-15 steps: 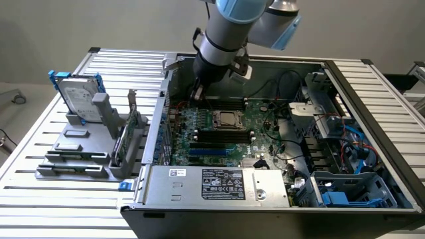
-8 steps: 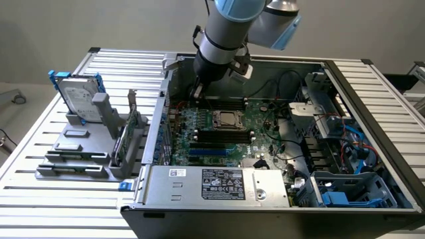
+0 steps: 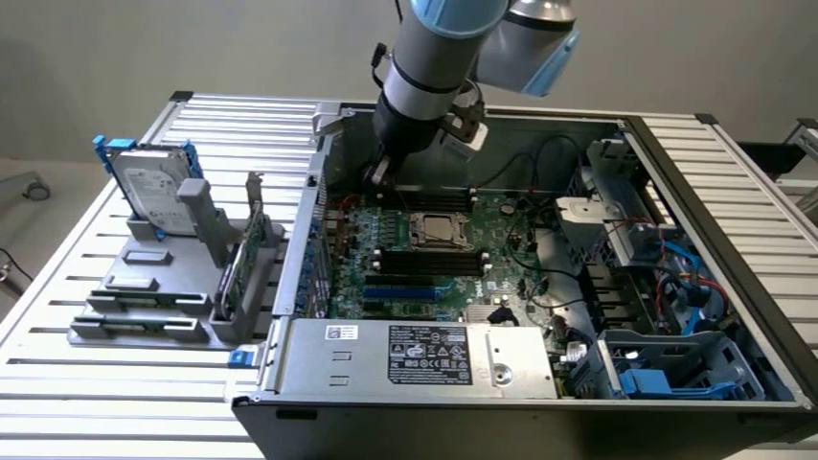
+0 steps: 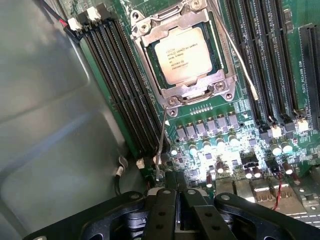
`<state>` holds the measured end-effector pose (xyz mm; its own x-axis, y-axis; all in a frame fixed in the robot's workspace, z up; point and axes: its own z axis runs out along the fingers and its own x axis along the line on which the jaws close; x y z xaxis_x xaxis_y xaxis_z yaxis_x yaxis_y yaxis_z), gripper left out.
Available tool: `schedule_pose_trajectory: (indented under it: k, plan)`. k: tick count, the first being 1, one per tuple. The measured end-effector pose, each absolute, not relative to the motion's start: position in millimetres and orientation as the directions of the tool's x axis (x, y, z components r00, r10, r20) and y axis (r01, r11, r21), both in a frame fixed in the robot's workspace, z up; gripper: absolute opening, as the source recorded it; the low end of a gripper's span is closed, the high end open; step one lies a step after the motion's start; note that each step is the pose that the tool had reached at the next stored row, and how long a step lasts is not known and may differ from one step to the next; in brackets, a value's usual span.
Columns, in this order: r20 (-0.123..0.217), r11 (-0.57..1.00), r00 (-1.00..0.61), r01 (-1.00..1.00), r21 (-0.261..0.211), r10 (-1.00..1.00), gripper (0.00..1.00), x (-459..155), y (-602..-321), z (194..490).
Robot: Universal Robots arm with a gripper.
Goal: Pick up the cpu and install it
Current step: 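Install the first cpu locking lever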
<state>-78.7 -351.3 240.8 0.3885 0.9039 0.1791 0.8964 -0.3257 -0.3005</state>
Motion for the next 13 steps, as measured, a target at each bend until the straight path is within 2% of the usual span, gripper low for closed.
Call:
schedule_pose_trajectory:
  k: [7,13]
  plan:
    - [0.183,-0.378,0.44,0.878,-0.293,0.879,0.11,-79.4,-351.2,245.2]
    - [0.197,-0.423,0.478,0.867,-0.266,0.856,0.11,-79.4,-350.2,245.4]
